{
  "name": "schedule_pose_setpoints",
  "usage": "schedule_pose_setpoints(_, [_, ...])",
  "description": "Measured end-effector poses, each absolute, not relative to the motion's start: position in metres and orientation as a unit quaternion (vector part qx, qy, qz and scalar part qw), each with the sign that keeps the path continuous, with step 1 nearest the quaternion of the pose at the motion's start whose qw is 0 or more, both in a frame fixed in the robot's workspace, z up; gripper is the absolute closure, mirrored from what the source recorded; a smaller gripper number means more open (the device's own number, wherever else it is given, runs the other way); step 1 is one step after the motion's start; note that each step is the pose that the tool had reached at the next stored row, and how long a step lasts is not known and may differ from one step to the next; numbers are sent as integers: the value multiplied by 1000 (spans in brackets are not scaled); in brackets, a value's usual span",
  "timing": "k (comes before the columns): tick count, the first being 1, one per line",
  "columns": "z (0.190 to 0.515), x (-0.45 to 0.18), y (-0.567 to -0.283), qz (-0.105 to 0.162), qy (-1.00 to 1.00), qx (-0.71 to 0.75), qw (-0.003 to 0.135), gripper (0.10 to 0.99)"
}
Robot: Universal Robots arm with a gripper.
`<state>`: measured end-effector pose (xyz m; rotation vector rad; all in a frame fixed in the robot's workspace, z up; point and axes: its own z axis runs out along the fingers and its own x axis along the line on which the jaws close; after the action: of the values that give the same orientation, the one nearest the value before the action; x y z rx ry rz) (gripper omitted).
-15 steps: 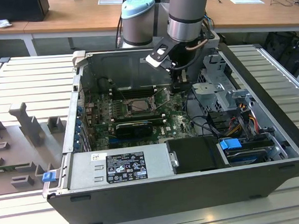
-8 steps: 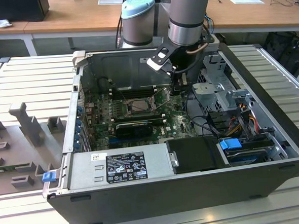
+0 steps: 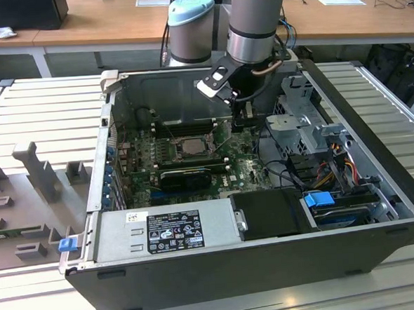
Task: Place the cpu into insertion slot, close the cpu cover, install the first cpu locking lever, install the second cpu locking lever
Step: 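Close the cpu cover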
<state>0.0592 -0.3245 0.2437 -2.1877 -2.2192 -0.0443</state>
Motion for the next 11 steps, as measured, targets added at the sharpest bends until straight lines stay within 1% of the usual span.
schedule_pose_setpoints(11, [244, 54, -325, -14, -712, -702, 13, 980])
